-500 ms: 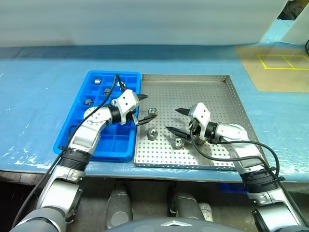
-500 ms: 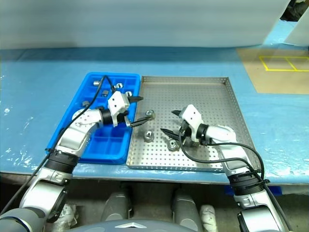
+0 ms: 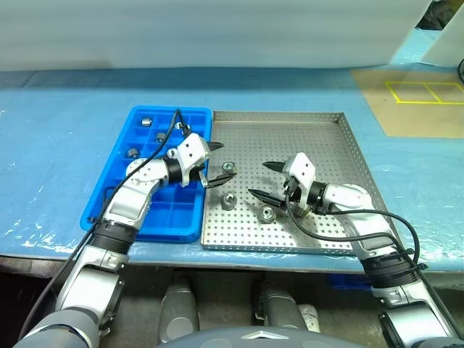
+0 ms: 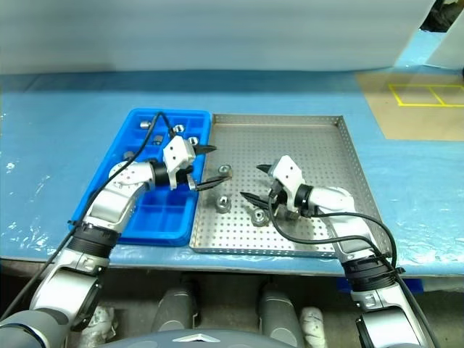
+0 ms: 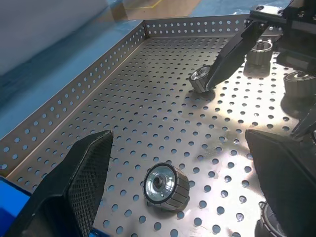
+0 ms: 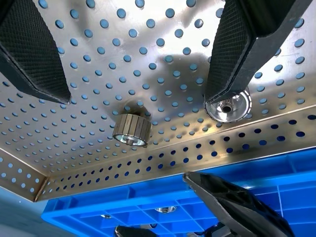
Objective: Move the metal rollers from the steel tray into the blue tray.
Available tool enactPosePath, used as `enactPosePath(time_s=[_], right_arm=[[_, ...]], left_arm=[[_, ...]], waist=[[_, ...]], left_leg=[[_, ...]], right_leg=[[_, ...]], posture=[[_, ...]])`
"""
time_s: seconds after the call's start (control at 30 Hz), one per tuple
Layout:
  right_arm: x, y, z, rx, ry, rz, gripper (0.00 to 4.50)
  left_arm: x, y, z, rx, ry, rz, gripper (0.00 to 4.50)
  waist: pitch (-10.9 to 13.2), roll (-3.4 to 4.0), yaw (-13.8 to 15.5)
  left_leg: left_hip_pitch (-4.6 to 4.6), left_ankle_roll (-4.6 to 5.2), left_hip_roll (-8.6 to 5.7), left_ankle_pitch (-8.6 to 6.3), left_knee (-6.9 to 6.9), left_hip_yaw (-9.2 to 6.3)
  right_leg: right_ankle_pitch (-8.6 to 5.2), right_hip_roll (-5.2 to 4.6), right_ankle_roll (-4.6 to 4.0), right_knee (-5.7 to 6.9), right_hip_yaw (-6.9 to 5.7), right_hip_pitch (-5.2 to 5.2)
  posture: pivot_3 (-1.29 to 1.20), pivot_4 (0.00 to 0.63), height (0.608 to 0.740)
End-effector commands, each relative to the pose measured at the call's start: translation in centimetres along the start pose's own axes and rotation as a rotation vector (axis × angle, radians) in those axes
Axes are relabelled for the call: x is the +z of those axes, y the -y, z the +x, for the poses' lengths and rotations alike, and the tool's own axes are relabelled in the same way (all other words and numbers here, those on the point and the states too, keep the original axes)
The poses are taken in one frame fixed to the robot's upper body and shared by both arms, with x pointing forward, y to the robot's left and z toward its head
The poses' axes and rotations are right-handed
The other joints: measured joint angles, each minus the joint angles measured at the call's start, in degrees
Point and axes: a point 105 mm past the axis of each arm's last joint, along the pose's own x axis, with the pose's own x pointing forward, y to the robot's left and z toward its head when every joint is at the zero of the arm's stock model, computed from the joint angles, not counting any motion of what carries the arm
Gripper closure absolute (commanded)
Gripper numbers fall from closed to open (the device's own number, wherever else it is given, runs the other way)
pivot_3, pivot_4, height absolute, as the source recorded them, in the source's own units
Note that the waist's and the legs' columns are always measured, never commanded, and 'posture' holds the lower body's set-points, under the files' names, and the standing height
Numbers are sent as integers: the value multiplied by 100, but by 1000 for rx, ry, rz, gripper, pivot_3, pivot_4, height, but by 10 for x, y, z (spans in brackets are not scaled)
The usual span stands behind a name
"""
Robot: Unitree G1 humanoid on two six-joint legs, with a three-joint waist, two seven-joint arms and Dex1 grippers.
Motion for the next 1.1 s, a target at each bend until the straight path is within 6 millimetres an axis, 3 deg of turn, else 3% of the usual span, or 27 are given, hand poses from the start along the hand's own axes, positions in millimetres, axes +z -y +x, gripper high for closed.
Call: enactPosePath(time_s=[0.03,0.4,0.6,0.93,1.03,1.1], right_arm=[[12,0,-5,12,35,-7,51],[10,-7,-12,22,12,33,51],[7,-8,-15,8,-2,40,51],[7,-9,-17,-10,-9,43,51],[7,-9,-17,-11,-9,41,0],[7,-9,-16,-13,-9,41,0]], left_arm=[[-3,-15,3,-11,-92,51,0],[-1,-33,29,-156,-217,22,0],[-5,-30,33,-263,-289,14,0],[-29,-19,34,-346,-424,54,0],[-33,-14,38,-350,-417,46,578],[-38,-10,39,-360,-422,37,1228]], waist=[[0,0,0],[0,0,7],[0,-1,1],[0,-1,-6],[0,-1,-5],[0,-1,1]], left_leg=[[3,-3,0,2,0,0],[-2,-2,-4,2,0,0],[-3,-1,-4,1,-1,0],[-1,4,-4,-2,-2,-1],[10,6,-4,-3,-2,-1],[21,7,-4,-5,-2,-1]], right_leg=[[0,0,0,3,0,1],[0,0,-1,-4,3,1],[1,0,-1,-6,3,1],[1,0,-1,-16,2,10],[1,-1,-1,-17,2,22],[0,-2,-1,-23,0,36]], posture=[[-102,150,740],[-148,150,740],[-174,150,740],[-196,150,740],[-196,150,740],[-198,150,740]])
